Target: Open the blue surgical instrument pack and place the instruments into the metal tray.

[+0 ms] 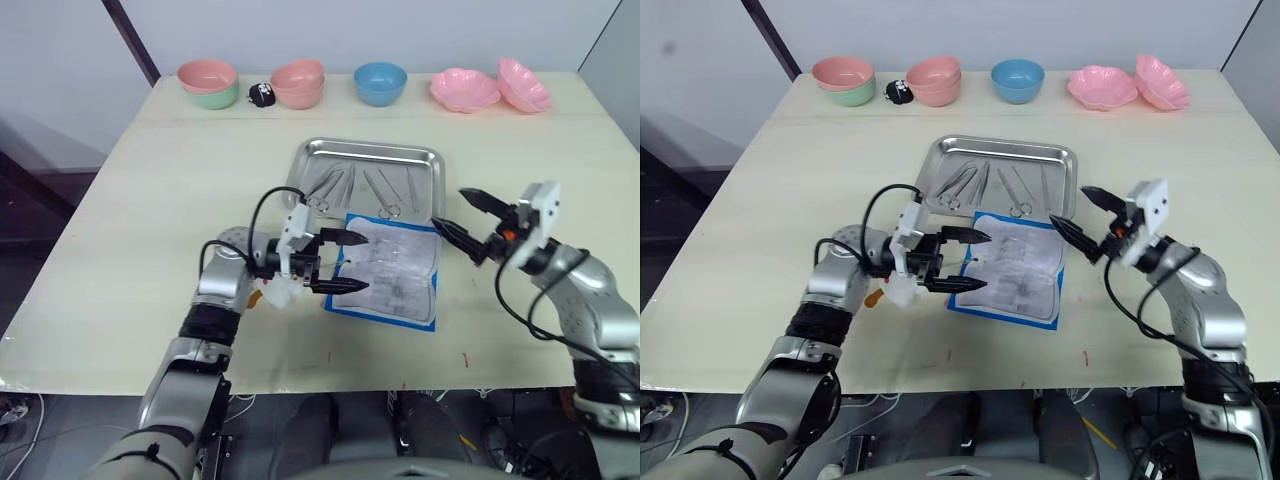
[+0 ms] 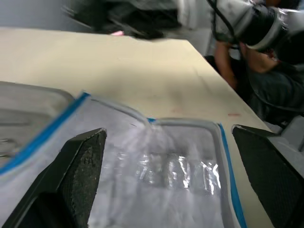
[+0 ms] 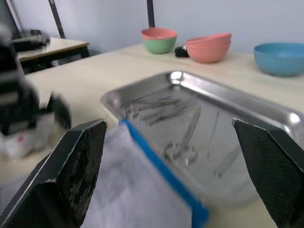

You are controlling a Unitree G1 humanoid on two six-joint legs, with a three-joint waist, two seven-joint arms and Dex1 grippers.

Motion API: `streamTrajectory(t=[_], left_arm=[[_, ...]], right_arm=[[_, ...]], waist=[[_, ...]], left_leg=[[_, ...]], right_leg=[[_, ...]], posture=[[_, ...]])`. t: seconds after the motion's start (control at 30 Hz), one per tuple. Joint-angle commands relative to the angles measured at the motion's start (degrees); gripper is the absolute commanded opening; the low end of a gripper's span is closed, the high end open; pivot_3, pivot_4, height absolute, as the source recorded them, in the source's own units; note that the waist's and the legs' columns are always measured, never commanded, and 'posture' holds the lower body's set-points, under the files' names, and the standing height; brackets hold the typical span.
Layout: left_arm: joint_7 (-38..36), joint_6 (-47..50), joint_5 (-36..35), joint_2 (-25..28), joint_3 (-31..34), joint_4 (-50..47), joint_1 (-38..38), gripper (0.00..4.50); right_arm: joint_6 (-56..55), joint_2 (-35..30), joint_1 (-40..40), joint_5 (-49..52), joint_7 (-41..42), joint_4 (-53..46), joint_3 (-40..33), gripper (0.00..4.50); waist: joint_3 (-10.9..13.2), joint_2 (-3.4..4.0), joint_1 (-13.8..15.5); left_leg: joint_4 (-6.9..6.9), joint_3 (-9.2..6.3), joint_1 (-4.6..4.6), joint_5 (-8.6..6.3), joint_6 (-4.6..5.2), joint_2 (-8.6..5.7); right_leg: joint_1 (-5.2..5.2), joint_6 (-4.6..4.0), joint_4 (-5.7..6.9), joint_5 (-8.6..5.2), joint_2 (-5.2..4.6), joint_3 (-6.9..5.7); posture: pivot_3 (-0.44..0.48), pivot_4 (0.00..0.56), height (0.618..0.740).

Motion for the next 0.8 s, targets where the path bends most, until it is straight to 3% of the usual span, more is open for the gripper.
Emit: streamTrajectory(t=[0.03, 0.3, 0.4, 0.57, 0.8], left_arm=[[3.0, 3.8, -3.1, 3.3, 3.8, -6.2, 3.7, 4.50], [8.4, 6.3, -5.5, 14.0, 13.3, -13.7, 17.9, 4.50], [11.1, 8.1, -6.5, 17.3, 19.0, -18.5, 27.3, 4.50], [16.4, 8.4, -6.1, 18.5, 25.4, -24.7, 39.8, 4.50], [20.7, 7.5, -5.0, 19.2, 28.0, -26.0, 46.6, 4.50]], right_arm=[[-1.2, -2.0, 4.8, 3.6, 3.3, -4.3, -3.3, 4.45], [-6.7, -7.2, 19.8, 4.1, 10.0, -4.4, -10.3, 4.45], [-7.4, -9.3, 26.0, 5.1, 12.9, -4.4, -14.8, 4.45], [-8.2, -11.0, 32.4, 6.9, 16.0, -4.3, -19.9, 4.45], [-9.7, -11.9, 35.3, 6.9, 18.6, -1.3, -22.6, 4.45]], waist=[[0.1, -0.02, 0.0], [0.3, -0.22, 0.3], [0.3, -0.23, 0.4], [0.4, -0.28, 1.2], [0.4, -0.32, 2.3]], left_leg=[[0.00, 0.01, 0.01, 0.00, 0.00, 0.00], [0.00, 0.08, 0.07, -0.01, -0.01, 0.05], [0.01, 0.14, 0.08, -0.01, -0.01, 0.09], [-0.04, 0.16, 0.09, -0.02, -0.02, 0.14], [0.05, 0.25, 0.13, -0.01, -0.03, 0.17]], right_leg=[[-0.01, 0.00, 0.02, 0.00, 0.00, 0.01], [0.00, 0.00, 0.09, 0.00, -0.08, 0.05], [0.00, 0.00, 0.06, 0.00, -0.14, 0.13], [-0.01, -0.03, -0.01, -0.01, -0.45, 0.19], [0.02, -0.19, -0.01, -0.13, -0.52, 0.26]], posture=[[0.000, 0.150, 0.740], [0.000, 0.150, 0.740], [0.000, 0.150, 0.740], [0.000, 0.150, 0.740], [0.000, 0.150, 0.740]])
